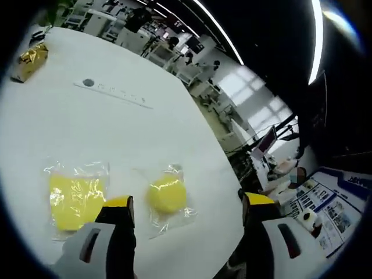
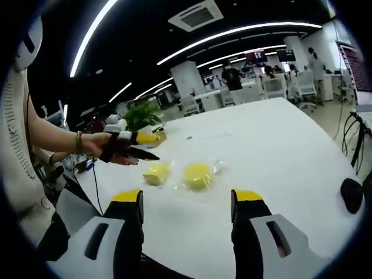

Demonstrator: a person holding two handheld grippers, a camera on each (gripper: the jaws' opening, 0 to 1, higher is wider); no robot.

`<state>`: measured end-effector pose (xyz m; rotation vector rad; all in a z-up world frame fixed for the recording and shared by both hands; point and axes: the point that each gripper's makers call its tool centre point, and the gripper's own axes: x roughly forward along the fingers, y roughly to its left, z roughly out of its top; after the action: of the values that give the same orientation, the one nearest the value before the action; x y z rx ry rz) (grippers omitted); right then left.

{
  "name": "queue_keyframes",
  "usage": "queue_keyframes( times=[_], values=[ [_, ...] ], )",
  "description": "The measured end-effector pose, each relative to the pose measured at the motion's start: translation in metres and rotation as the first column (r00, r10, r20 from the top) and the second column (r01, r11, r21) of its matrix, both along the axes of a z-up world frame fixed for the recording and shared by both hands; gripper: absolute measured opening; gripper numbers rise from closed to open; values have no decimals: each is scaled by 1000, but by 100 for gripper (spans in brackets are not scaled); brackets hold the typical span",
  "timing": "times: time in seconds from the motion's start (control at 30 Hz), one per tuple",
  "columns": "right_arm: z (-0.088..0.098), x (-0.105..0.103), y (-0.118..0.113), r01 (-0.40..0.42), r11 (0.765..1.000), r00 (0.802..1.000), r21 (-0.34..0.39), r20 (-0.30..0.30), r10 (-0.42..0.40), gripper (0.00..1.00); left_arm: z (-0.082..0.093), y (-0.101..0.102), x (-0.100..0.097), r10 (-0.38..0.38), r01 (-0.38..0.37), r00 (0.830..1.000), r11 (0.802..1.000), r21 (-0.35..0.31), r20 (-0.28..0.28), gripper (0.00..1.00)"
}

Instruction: Compare the silicone blocks by pressing each to a similar depth, holding the contact briefly, and releasing to observe deformation and rebound differences across the visible hardness samples.

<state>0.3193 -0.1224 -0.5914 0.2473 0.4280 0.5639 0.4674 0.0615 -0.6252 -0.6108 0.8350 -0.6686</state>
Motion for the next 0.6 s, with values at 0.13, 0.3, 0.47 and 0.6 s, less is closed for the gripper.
queue_keyframes(
  times=[0.13, 0.3, 0.47, 0.6],
  values=[
    [-5, 0, -2, 8, 1000, 1000, -3, -20, -8, 56, -11, -3, 9, -10, 10, 1000, 1000, -6, -22, 75],
    [-13, -1, -1, 13, 1000, 999, -6, -49, -13, 55, -27, -6, 21, -4, 3, 998, 1000, -15, -58, 75],
    [-19, 0, 0, 13, 1000, 997, -5, -70, -13, 55, -41, -11, 28, -15, 15, 997, 1000, 0, -80, 74],
    [-22, 2, 0, 11, 1000, 996, -8, -85, -12, 55, -51, -15, 35, -16, 16, 995, 1000, 1, -94, 74]
  ],
)
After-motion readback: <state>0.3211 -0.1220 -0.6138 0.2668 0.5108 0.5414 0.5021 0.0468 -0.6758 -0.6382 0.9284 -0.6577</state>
